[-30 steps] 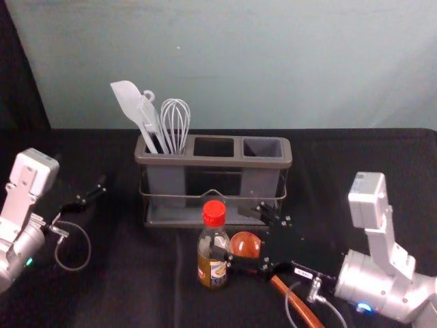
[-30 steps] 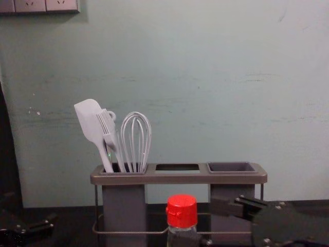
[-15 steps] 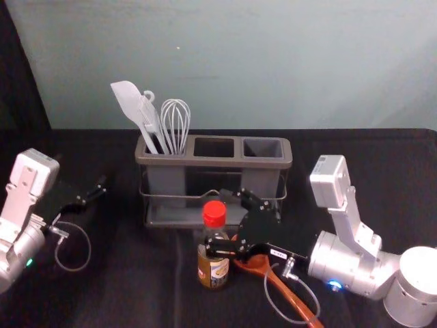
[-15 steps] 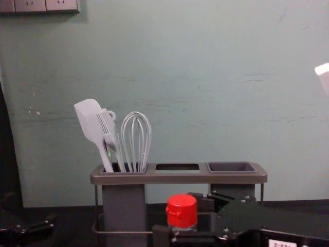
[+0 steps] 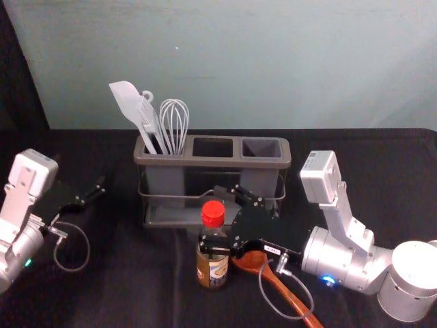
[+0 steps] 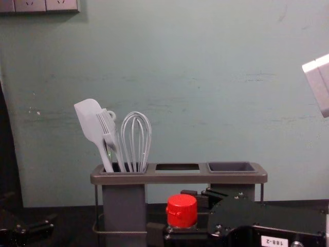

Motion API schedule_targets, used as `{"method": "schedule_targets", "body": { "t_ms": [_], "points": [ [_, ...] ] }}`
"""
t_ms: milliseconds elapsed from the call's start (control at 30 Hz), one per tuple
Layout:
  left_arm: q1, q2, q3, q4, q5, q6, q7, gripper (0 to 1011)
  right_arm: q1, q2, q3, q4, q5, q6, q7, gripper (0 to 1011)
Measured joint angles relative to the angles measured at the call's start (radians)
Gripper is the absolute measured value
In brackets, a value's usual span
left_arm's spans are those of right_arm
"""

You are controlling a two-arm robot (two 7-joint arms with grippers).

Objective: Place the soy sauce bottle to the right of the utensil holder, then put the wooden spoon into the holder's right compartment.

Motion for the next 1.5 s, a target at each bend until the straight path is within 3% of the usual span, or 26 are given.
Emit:
{"method": "schedule_targets", "body": {
  "t_ms": [267,600,633,800,967,1300,1500],
  "points": [
    [0.000,0.000,0.000,0.000,0.000,0.000,0.000,1012,-0.002,0.002,0.001,-0.001,0.002,0.000,-0.001,906],
    [0.000,0.000,0.000,0.000,0.000,0.000,0.000,1011,-0.003,0.003,0.002,-0.002,0.003,-0.001,-0.001,622],
    [0.000,0.000,0.000,0.000,0.000,0.000,0.000,1011,-0.003,0.003,0.002,-0.002,0.003,-0.001,-0.001,553],
    [0.000,0.000,0.000,0.000,0.000,0.000,0.000,1011,-0.003,0.003,0.002,-0.003,0.003,-0.002,-0.001,397],
    [0.000,0.000,0.000,0.000,0.000,0.000,0.000,1011,-0.003,0.004,0.002,-0.003,0.004,-0.002,-0.001,385],
    [0.000,0.000,0.000,0.000,0.000,0.000,0.000,1011,-0.110,0.087,0.069,-0.159,0.011,-0.023,-0.028,385],
    [0.000,0.000,0.000,0.000,0.000,0.000,0.000,1012,-0.249,0.178,0.174,-0.262,0.058,-0.070,-0.049,385]
  ]
}}
